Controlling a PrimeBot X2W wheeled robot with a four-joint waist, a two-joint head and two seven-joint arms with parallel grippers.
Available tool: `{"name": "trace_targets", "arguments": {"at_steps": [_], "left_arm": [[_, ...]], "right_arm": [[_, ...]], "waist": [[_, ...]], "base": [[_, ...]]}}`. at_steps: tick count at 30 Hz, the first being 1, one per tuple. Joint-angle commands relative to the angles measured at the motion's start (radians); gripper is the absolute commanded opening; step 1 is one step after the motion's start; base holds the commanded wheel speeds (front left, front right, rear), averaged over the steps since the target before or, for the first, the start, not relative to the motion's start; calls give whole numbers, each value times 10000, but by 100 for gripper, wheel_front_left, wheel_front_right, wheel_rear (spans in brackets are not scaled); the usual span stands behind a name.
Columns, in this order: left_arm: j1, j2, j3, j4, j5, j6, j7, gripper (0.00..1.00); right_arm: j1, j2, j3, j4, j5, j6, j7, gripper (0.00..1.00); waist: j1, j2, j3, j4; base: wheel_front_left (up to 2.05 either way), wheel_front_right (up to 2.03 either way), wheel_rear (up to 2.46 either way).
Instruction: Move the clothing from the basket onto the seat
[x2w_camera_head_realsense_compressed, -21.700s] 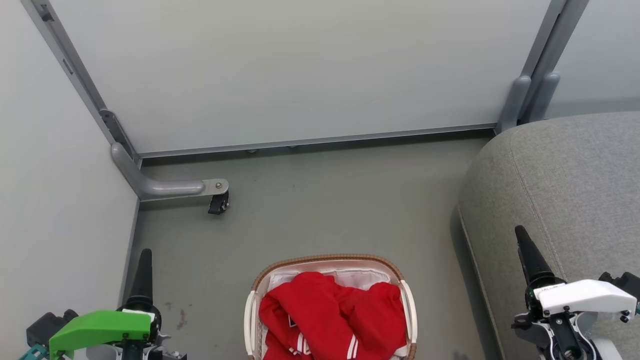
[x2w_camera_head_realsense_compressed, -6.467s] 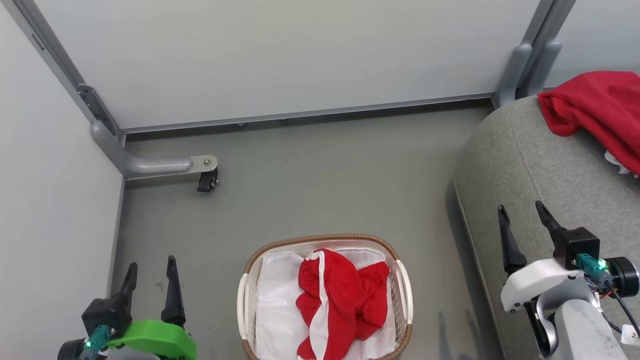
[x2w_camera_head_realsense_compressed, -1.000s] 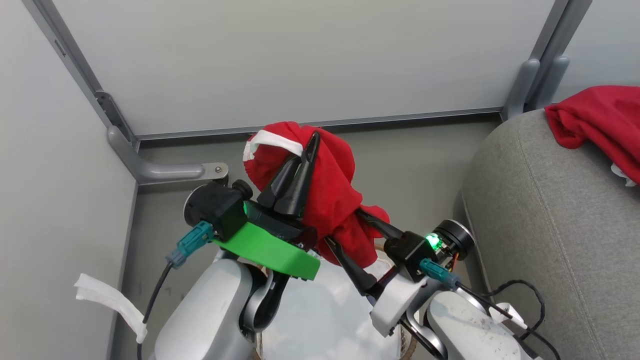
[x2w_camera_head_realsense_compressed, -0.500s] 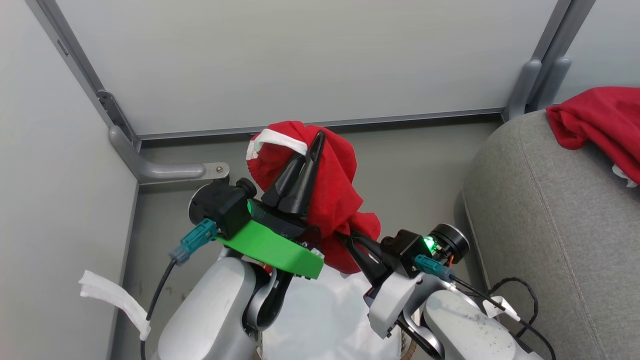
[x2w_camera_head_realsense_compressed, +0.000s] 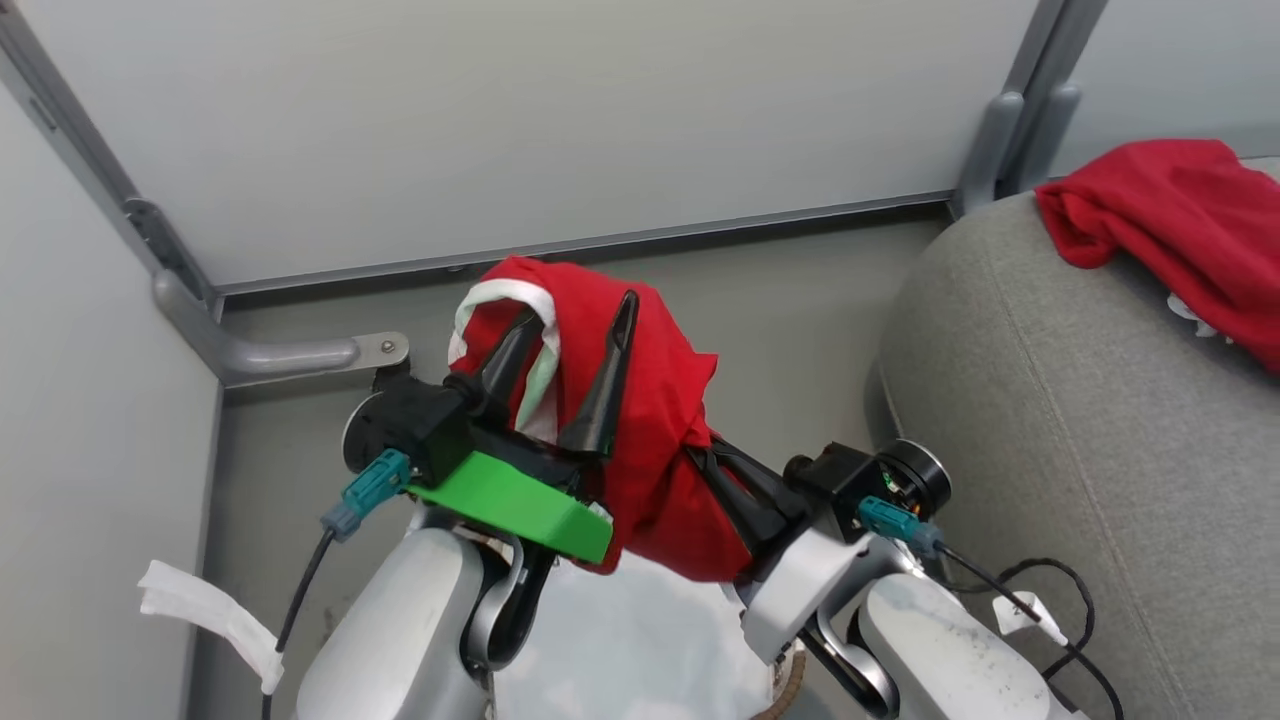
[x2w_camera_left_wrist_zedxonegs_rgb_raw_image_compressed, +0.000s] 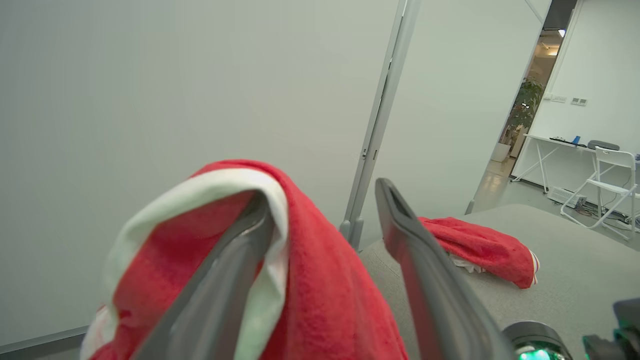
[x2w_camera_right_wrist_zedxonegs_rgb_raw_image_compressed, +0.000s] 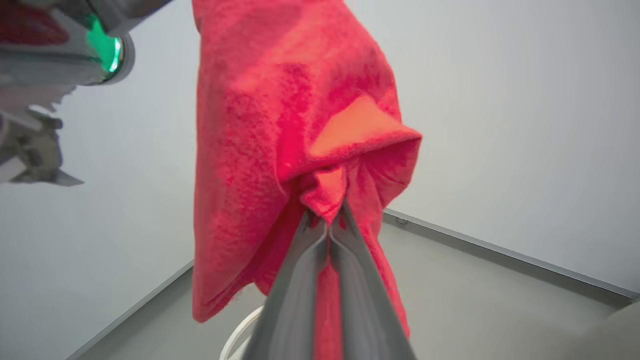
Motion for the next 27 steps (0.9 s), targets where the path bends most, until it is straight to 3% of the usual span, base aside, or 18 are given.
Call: {"name": "trace_targets", "arguments": {"at_steps": [1,10,18,27], "left_arm": [[157,78,52,106,110,-35,-8,100],[713,157,502,577,321,-44,-8,100],[951,188,673,652,487,-50,-8,100],[573,191,138,743,394,-51,-8,100]], "right_arm": [[234,-38,-110,-107,39,-14,-20,0],[994,-36,-947,-796,-24,-14,-19,0],[1532,-36,-1593,-1443,-30,-14,-20,0],[2089,-25,-2813,-2474,-75,-14,-20,0]], "waist": [[0,0,-2,-657],[0,0,1,-2859],[0,0,85,-4367],[0,0,375,-4864]], "base": [[0,0,0],[0,0,0],[0,0,0],[0,0,0]]}}
